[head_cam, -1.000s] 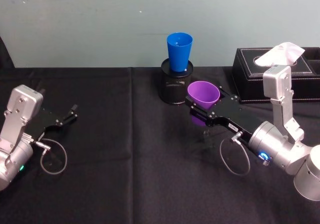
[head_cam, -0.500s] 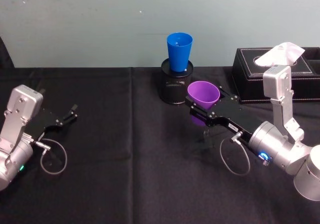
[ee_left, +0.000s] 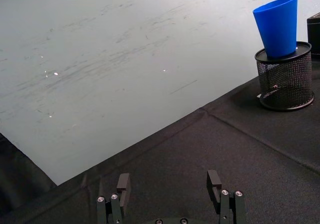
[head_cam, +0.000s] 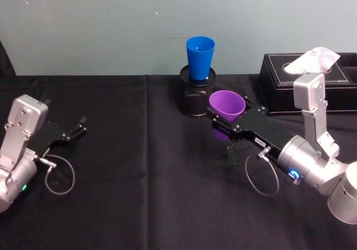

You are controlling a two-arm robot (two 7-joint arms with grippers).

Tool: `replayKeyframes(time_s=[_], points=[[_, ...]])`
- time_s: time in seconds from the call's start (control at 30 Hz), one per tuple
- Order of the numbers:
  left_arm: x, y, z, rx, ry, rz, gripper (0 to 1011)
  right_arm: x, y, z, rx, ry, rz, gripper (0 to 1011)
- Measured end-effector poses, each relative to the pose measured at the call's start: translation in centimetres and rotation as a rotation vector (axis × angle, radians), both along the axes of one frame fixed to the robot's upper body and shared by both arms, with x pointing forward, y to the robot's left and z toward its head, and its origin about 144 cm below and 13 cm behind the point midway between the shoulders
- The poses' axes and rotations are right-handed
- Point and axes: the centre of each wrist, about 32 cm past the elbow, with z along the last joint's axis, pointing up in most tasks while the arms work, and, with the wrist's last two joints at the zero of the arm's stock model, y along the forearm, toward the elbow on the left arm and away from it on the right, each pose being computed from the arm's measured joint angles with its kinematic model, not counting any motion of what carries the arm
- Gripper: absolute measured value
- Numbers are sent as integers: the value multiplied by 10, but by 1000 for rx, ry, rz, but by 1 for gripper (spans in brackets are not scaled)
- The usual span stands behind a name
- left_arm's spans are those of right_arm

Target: Pick up one cup with a gripper and tap it against the other cup.

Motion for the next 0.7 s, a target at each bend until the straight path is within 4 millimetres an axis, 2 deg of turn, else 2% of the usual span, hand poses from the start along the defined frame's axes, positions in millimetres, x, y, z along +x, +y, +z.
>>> replayKeyframes(time_s=[0.7], points=[[0,0,0,0,0,0,1000,0,0,0,0,0,0,743]])
